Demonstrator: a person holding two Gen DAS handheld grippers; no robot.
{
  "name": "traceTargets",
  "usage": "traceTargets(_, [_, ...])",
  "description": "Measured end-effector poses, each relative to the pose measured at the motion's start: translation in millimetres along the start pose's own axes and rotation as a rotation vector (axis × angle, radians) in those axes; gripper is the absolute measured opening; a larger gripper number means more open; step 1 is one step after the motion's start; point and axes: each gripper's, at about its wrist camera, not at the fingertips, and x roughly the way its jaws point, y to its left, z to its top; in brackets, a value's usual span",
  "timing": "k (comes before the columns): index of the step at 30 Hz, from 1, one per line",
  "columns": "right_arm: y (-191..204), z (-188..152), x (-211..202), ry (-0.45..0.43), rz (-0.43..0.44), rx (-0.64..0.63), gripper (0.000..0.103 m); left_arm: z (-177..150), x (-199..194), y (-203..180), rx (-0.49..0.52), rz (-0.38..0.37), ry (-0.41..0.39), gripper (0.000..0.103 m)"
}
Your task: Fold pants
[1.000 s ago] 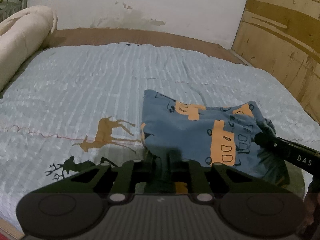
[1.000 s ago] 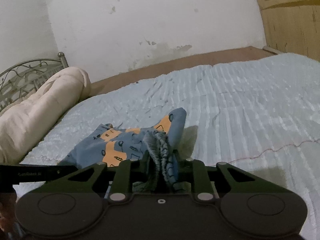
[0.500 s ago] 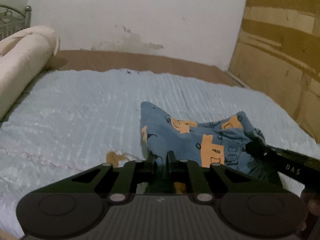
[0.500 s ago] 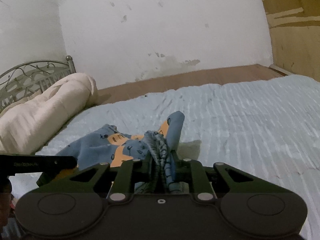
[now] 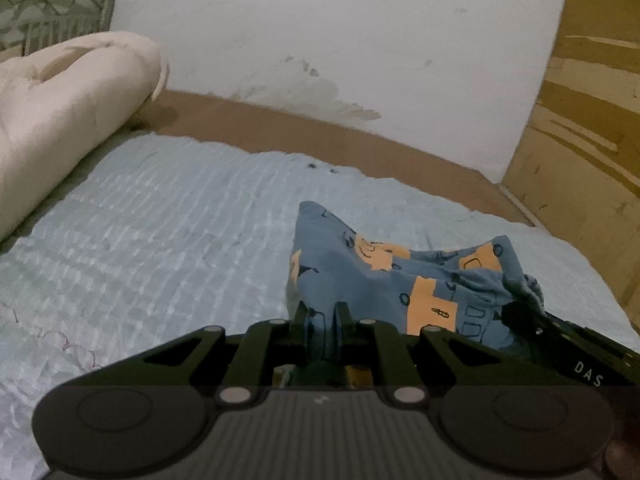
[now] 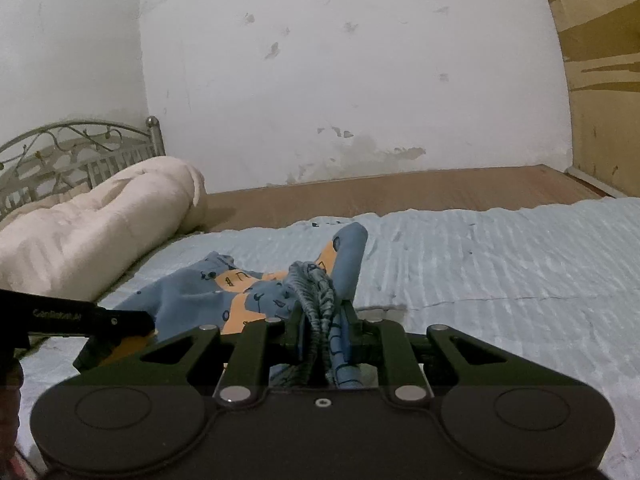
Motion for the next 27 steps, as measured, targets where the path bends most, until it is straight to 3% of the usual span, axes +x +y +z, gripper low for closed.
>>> traceTargets(10, [-3.1, -18.5, 27.8, 0.082, -0.013, 0.017, 0.018, -16.7, 25.2, 15.9, -0.045, 0.040, 0.070, 0.013])
traceTargets(14, [-4.4, -19.7, 27.5, 0.093, -0.026, 0.026, 0.023, -15.1, 23.8, 16.6, -0.043, 0.063, 0.075, 0.019])
traceTargets(16, [-7.9, -19.4, 24.1, 0.086, -0.045, 0.034, 0.031, -13.8, 18.9, 16.3, -0.055, 0.065, 0.072, 0.031])
traceTargets(18, [-10.4, -18.1, 19.4, 0.085, -0.060, 0.039, 0.031, -12.7, 11.2, 14.9, -0.069, 0.058, 0.061, 0.045])
traceTargets(23, [-10.4, -16.4, -2.7, 0.058, -0.091, 0.030, 0.036, -10.0, -12.2, 5.2, -0.042, 0.051, 0.016, 0.063])
traceTargets(27, [-9.6, -13.1, -29.1, 0.016, -0.095, 0.028, 0.056, -11.0, -39.4, -4.5, -0.013, 0.053, -0.034, 0.085])
